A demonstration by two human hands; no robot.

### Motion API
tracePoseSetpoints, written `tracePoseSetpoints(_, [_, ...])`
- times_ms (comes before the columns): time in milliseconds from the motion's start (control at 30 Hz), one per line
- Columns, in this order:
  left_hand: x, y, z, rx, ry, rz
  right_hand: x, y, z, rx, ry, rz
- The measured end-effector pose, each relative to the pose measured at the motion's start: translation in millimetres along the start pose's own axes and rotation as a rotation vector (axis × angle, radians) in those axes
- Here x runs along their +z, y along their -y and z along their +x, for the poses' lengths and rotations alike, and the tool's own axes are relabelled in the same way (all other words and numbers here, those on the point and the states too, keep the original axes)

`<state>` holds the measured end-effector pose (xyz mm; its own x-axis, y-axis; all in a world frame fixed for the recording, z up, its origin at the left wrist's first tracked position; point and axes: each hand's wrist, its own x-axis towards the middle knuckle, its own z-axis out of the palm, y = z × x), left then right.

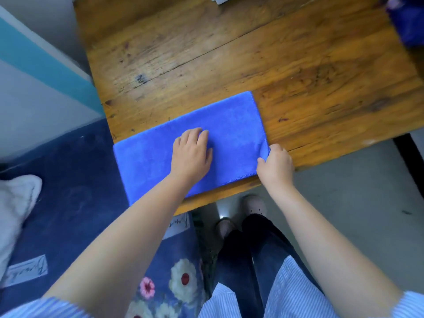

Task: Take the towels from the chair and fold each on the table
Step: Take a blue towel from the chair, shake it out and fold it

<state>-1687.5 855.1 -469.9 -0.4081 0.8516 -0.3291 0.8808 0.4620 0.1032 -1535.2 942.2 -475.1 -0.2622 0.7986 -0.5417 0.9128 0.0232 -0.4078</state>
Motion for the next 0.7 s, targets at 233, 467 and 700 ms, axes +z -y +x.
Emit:
tracePoseSetpoints(233, [-31,-33,96,-0.148,0.058,-0.256,-36,-13,35,-0.079,-0.009,0.05])
tracePoseSetpoints(467, [-49,-60,145,-0.305,0.194,-0.696,-90,-19,89,-0.153,0.053,-0.014])
tracePoseSetpoints(700, [-88,-71,169,-0.276,0.272,-1.06,-137,-6,115,-0.346,-0.115,-0.119])
